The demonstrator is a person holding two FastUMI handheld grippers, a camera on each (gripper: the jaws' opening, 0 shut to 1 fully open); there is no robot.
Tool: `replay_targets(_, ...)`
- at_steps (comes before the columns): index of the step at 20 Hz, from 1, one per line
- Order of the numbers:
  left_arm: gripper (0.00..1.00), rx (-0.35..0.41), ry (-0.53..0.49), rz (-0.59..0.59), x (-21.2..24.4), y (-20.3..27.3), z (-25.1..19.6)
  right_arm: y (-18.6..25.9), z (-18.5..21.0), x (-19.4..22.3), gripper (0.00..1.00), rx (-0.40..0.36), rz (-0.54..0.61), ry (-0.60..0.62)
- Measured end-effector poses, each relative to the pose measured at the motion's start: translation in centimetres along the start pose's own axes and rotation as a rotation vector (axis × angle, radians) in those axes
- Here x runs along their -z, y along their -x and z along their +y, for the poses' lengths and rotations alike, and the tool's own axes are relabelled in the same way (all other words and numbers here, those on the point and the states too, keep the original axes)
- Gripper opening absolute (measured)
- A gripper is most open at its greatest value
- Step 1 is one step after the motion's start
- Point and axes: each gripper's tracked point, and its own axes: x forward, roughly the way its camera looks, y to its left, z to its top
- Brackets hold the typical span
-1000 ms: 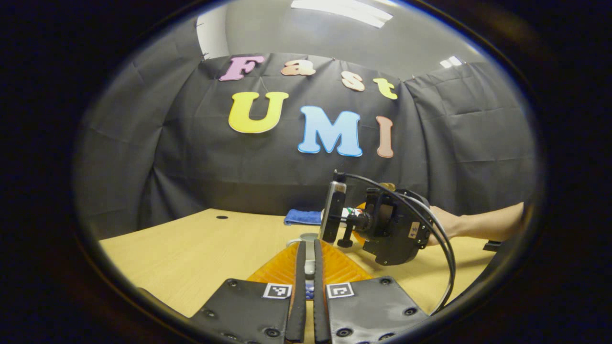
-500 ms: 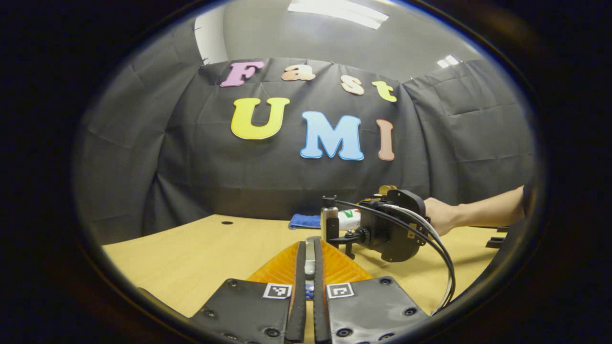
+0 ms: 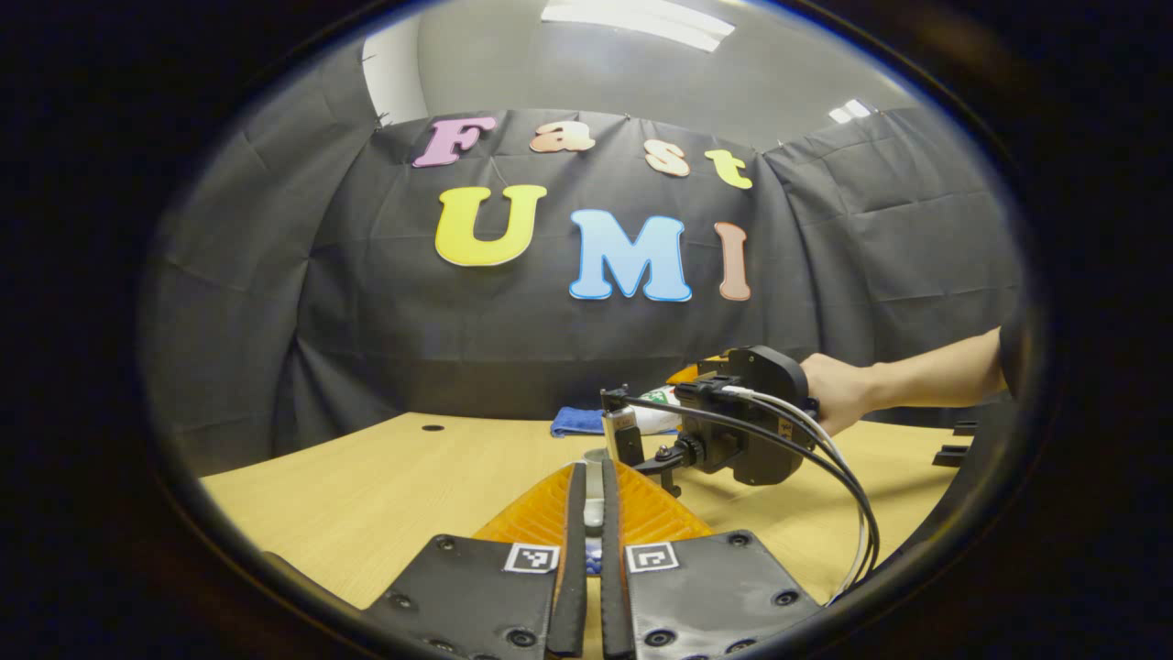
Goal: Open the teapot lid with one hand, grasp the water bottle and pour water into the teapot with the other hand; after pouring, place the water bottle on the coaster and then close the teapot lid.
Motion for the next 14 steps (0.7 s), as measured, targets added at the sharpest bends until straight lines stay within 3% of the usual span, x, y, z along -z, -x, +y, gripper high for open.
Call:
replay_targets(4,0.12,0.000,-0.004,0.002,0.1,0.0,0.0,-0.2,-0.5,0.0,0.73,0.015,0.000,0.024)
replay_targets(5,0.17,0.001,-0.005,0.003,0.0,0.1,-0.1,-0.2,-0.7,0.0,0.73,0.018,-0.002,0.031)
replay_targets(8,0.12,0.003,-0.008,0.008,0.2,-0.1,-0.1,-0.3,-0.9,0.0,0.73,0.025,-0.001,0.040)
replay_targets(13,0.17,0.011,0.013,0.029,1.0,-0.3,-0.1,-0.4,-1.6,0.0,0.73,0.036,-0.009,0.077)
replay_targets(14,0.12,0.009,0.013,0.033,1.2,-0.3,-0.1,-0.5,-1.8,0.1,0.73,0.040,-0.009,0.085)
